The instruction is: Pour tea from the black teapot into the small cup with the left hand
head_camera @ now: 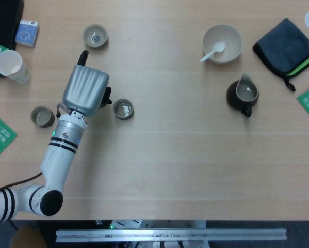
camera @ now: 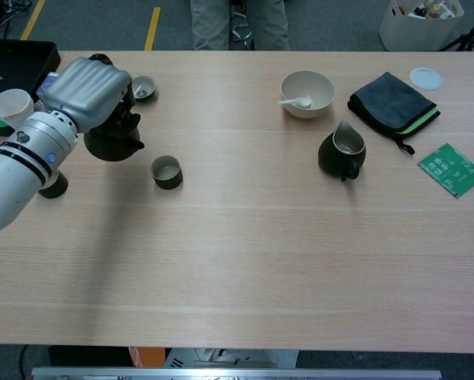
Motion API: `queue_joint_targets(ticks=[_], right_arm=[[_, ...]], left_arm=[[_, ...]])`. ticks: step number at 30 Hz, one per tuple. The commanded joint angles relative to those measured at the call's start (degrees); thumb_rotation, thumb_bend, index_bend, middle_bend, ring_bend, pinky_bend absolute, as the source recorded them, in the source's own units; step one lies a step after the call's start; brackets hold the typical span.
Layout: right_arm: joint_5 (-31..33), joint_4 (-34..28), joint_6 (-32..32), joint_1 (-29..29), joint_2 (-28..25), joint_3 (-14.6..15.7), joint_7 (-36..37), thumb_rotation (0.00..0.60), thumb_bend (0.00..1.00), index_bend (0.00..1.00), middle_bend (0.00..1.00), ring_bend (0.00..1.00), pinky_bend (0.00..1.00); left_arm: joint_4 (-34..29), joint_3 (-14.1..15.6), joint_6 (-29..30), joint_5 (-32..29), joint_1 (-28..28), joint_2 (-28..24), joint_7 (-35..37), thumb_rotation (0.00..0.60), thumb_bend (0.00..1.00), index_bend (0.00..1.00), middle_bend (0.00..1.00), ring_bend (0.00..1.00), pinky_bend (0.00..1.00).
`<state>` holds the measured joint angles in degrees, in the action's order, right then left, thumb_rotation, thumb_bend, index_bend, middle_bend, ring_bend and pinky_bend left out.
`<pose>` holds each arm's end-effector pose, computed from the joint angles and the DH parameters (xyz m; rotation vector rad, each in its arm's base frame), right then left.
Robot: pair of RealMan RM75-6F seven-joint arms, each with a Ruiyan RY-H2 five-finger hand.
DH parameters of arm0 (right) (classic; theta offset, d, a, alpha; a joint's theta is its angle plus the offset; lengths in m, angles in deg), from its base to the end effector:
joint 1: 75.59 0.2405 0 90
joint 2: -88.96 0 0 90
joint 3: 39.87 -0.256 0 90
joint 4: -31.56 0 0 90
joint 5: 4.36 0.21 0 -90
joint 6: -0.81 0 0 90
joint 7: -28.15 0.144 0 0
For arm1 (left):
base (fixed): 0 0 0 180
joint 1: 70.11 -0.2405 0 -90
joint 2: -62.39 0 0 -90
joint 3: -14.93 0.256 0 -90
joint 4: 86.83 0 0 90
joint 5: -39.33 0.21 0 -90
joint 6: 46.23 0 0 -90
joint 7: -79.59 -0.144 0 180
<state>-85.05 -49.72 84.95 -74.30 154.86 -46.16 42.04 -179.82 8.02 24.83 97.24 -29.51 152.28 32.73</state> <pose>-0.3643 -0.1727 0.1841 1.1821 -0.9867 0.9191 -0.1445 0.3160 -0.0033 -1.7796 -0.6288 -0.7300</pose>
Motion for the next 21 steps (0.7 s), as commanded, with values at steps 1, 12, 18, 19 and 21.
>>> queue_joint_targets(ticks=[1,12,18,19,21], right_arm=[[-0.05,0.15,0.05,-0.06,0.03,0.03,0.17,0.600,0.01,0.18,0.20,0.13,0.14],[-0.08,0.51,0.10,-0.20,0.03,0.02,0.61,0.600,0.01,0.18,0.20,0.13,0.14],[0.01,0.65,0.11,-0.32,-0.01,0.00,0.78,0.600,0.01,0.18,0.20,0.13,0.14],[0.01,0.67,0.11,-0.32,-0.01,0.00,0.80,0.600,0.01,0.18,0.20,0.13,0.14],[0.00,0.72,0.12,-0.35,0.01,0.00,0.87,0.600,0.01,0.18,0.20,0.13,0.14]], left_arm=[[0.16,-0.21,-0.06,-0.11,0.06,0.43,-0.10,0.532,0.46,0.90,1.00,0.99,0.17],[0.97,-0.71,-0.30,-0.30,0.44,2.06,-0.99,0.530,0.46,0.90,1.00,0.99,0.17],[1.82,-1.06,-0.72,-1.25,0.86,3.22,-2.06,0.532,0.46,0.90,1.00,0.99,0.17],[1.91,-1.14,-0.77,-1.42,0.93,3.38,-2.21,0.533,0.45,0.90,1.00,0.99,0.17],[2.05,-1.29,-0.84,-1.72,1.07,3.69,-2.50,0.535,0.46,0.90,1.00,0.99,0.17]])
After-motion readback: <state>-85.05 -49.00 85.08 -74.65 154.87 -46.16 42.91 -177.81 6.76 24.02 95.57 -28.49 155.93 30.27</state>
